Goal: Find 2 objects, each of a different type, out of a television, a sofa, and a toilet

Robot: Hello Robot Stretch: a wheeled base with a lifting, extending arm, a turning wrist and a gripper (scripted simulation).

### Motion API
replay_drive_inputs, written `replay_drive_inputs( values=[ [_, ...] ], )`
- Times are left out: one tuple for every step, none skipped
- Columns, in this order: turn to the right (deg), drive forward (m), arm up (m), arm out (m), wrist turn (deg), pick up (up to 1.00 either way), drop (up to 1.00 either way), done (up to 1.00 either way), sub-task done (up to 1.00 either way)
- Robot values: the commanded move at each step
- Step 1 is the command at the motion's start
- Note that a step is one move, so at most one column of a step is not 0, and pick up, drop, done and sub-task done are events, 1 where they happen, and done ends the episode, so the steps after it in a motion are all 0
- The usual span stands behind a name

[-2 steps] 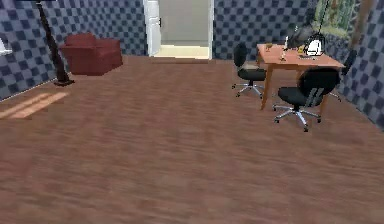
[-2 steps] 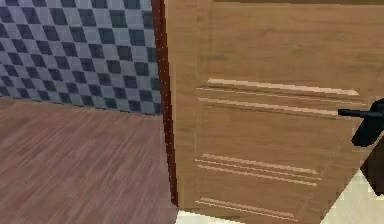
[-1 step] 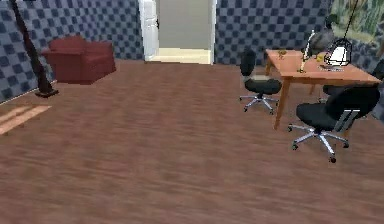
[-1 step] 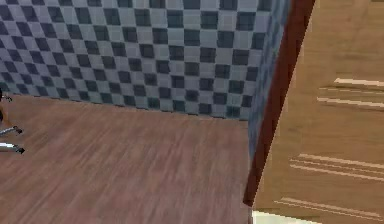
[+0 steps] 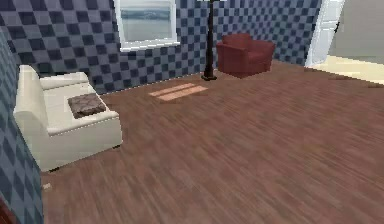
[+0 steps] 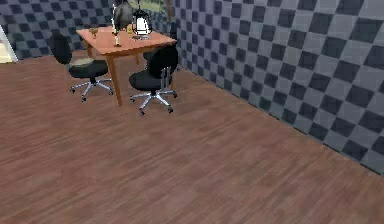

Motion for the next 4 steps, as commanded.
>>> replay_drive_inputs(
  values=[
    [0.0, 0.60, 0.00, 0.00, 0.0, 0.00, 0.00, 0.00, 0.00],
    [-45.0, 0.00, 0.00, 0.00, 0.0, 0.00, 0.00, 0.00, 0.00],
    [0.0, 0.70, 0.00, 0.00, 0.0, 0.00, 0.00, 0.00, 0.00],
    [0.0, 0.00, 0.00, 0.00, 0.0, 0.00, 0.00, 1.00, 0.00]
  ],
)
